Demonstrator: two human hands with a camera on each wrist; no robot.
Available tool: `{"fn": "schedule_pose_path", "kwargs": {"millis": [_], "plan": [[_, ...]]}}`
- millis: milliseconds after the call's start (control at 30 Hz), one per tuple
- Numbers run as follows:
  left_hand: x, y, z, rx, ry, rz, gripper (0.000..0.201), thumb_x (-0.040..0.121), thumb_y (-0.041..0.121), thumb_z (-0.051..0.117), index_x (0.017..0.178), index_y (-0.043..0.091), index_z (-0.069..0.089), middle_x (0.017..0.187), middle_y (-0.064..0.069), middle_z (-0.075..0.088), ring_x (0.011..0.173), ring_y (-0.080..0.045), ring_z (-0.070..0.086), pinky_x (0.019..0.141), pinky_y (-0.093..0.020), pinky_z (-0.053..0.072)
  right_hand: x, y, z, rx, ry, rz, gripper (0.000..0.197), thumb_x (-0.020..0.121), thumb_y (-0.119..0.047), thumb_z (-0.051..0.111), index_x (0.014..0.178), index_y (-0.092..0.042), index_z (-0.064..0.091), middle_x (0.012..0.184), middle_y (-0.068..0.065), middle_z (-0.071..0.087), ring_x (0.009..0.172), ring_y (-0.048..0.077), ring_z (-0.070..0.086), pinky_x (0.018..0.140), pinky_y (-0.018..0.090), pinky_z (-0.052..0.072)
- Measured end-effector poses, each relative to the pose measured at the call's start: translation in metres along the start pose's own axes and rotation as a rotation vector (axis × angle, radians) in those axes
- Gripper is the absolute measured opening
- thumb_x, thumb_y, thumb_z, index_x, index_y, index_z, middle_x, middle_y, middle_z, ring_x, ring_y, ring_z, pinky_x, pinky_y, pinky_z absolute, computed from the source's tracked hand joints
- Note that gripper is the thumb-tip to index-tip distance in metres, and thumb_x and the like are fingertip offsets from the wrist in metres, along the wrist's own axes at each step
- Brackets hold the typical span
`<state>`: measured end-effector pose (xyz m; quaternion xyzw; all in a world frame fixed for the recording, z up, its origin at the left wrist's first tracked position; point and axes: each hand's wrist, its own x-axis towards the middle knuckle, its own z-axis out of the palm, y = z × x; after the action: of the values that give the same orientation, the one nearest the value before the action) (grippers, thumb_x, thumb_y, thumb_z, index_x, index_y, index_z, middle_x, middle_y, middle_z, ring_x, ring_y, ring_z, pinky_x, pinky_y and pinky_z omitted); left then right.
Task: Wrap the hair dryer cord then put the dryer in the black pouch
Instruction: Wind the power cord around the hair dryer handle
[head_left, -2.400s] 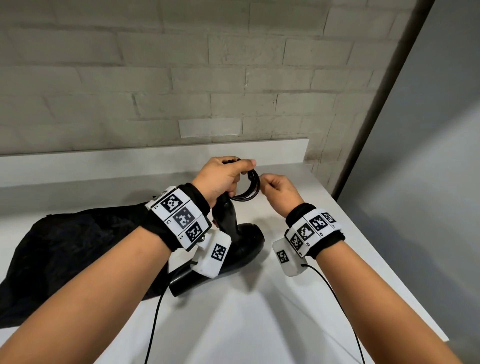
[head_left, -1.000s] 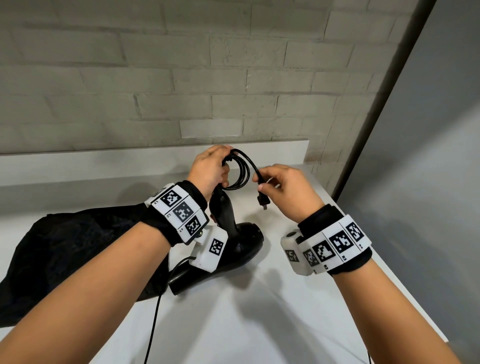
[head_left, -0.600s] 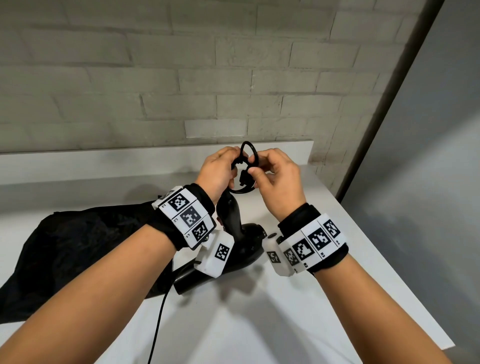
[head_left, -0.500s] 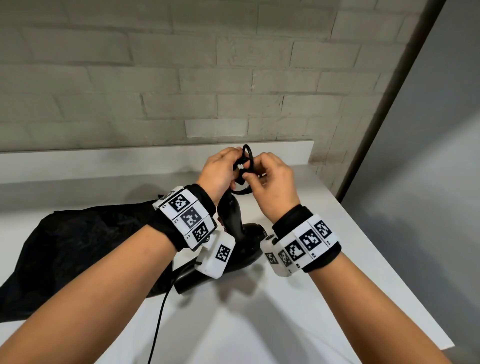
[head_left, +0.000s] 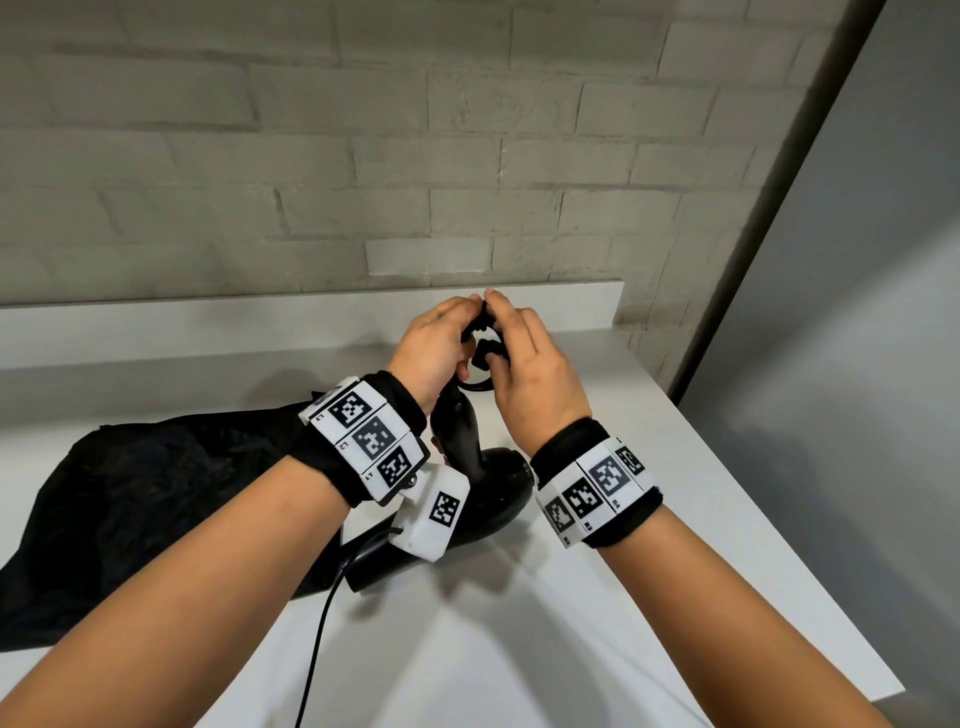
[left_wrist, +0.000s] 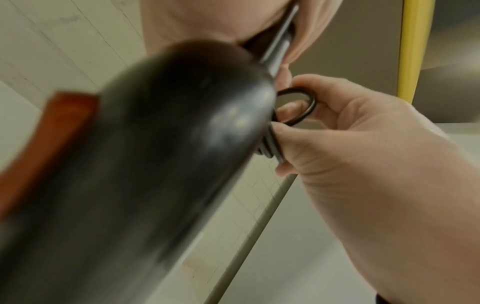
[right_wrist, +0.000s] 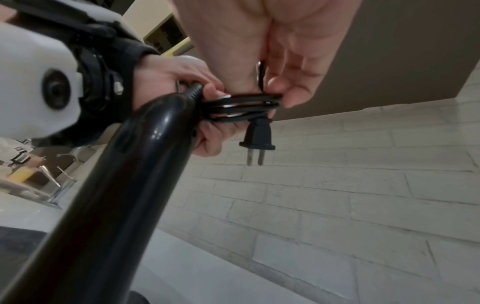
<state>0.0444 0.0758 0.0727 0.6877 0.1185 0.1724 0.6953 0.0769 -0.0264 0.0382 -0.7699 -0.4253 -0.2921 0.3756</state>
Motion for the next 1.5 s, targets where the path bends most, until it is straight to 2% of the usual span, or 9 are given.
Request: {"fn": "schedule_pose_path", "kwargs": {"millis": [233,467,733,933,1000,1100,1233,1367,1500], "plan": [[0.002,-0.003,-0.001,0.015,-0.063,0.005,0.029,0.096,0.037,0.041,0.084,0.014,0.055,0.033,0.014,0.038,0.034,-0.003,0.031,0.038,-0.014,0.03,-0.007,0.009,0.003,0.258,0.098,0.062,0.03,0.085,-0.006,0.05,0.113,0.0,0.06,0.093,0.014,0.063,0.087,0.023,0.062,0.081,0.024,0.049],[0.002,-0.002,-0.001,-0.055,-0.073,-0.022,0.026,0.088,0.032,0.058,0.065,0.02,0.055,0.038,0.012,0.031,0.033,-0.004,0.025,0.035,-0.014,0.025,-0.002,0.013,-0.002,0.354,0.174,0.152,0.022,0.071,0.007,0.065,0.091,-0.002,0.068,0.085,0.0,0.045,0.08,-0.01,0.046,0.069,0.004,0.041],[0.001,-0.002,0.002,-0.039,-0.117,-0.03,0.015,0.087,0.013,0.058,0.073,0.009,0.058,0.041,0.006,0.035,0.03,-0.003,0.026,0.033,-0.015,0.022,0.0,0.022,-0.009,0.53,-0.241,0.36,0.055,0.078,0.0,0.051,0.13,-0.012,0.036,0.121,-0.004,0.048,0.113,0.009,0.048,0.09,0.013,0.038],[0.002,-0.003,0.001,-0.022,-0.088,-0.035,0.02,0.085,0.009,0.059,0.067,0.01,0.053,0.048,0.0,0.032,0.03,-0.004,0.026,0.033,-0.015,0.024,-0.001,0.027,-0.014,0.711,-0.392,0.369,0.056,0.076,-0.01,0.038,0.127,-0.034,0.032,0.117,0.015,0.056,0.103,0.026,0.056,0.095,0.039,0.045],[0.002,-0.004,0.001,-0.023,-0.087,-0.03,0.021,0.085,0.007,0.059,0.065,0.011,0.054,0.048,0.0,0.033,0.03,-0.004,0.026,0.033,-0.014,0.024,-0.002,0.032,-0.017,0.751,-0.451,0.384,0.063,0.068,-0.006,0.038,0.122,-0.039,0.033,0.116,0.004,0.056,0.102,0.013,0.057,0.092,0.03,0.046],[0.001,-0.003,0.002,-0.054,-0.087,-0.026,0.02,0.084,0.0,0.058,0.069,0.013,0.059,0.048,0.001,0.042,0.028,-0.003,0.027,0.032,-0.012,0.022,0.001,0.042,-0.021,0.546,-0.552,0.35,0.058,0.06,-0.006,0.04,0.111,-0.033,0.05,0.109,-0.004,0.056,0.11,0.017,0.051,0.101,0.035,0.038],[0.001,-0.002,0.002,-0.059,-0.104,-0.035,0.024,0.081,-0.006,0.058,0.07,0.016,0.058,0.055,-0.001,0.044,0.027,-0.003,0.025,0.031,-0.013,0.019,0.001,0.047,-0.023,0.222,-0.543,0.219,0.034,0.083,-0.02,0.039,0.093,0.002,0.062,0.071,-0.005,0.048,0.072,0.016,0.048,0.072,0.035,0.04],[0.001,-0.001,0.004,0.002,-0.166,-0.048,0.024,0.08,-0.002,0.061,0.068,0.018,0.059,0.047,0.004,0.045,0.027,-0.003,0.025,0.032,-0.014,0.017,0.01,0.044,-0.029,-0.112,-0.509,0.136,0.021,0.089,-0.013,0.046,0.096,-0.005,0.064,0.092,0.014,0.064,0.091,0.033,0.058,0.086,0.044,0.045],[-0.003,0.001,0.009,0.02,-0.169,-0.068,0.017,0.083,0.008,0.063,0.069,0.018,0.061,0.054,-0.001,0.037,0.028,-0.003,0.022,0.031,-0.012,0.017,0.027,0.033,-0.039,-0.378,-0.457,0.116,0.027,0.094,-0.022,0.039,0.112,-0.022,0.059,0.109,0.006,0.061,0.107,0.027,0.052,0.092,0.038,0.032]]}}
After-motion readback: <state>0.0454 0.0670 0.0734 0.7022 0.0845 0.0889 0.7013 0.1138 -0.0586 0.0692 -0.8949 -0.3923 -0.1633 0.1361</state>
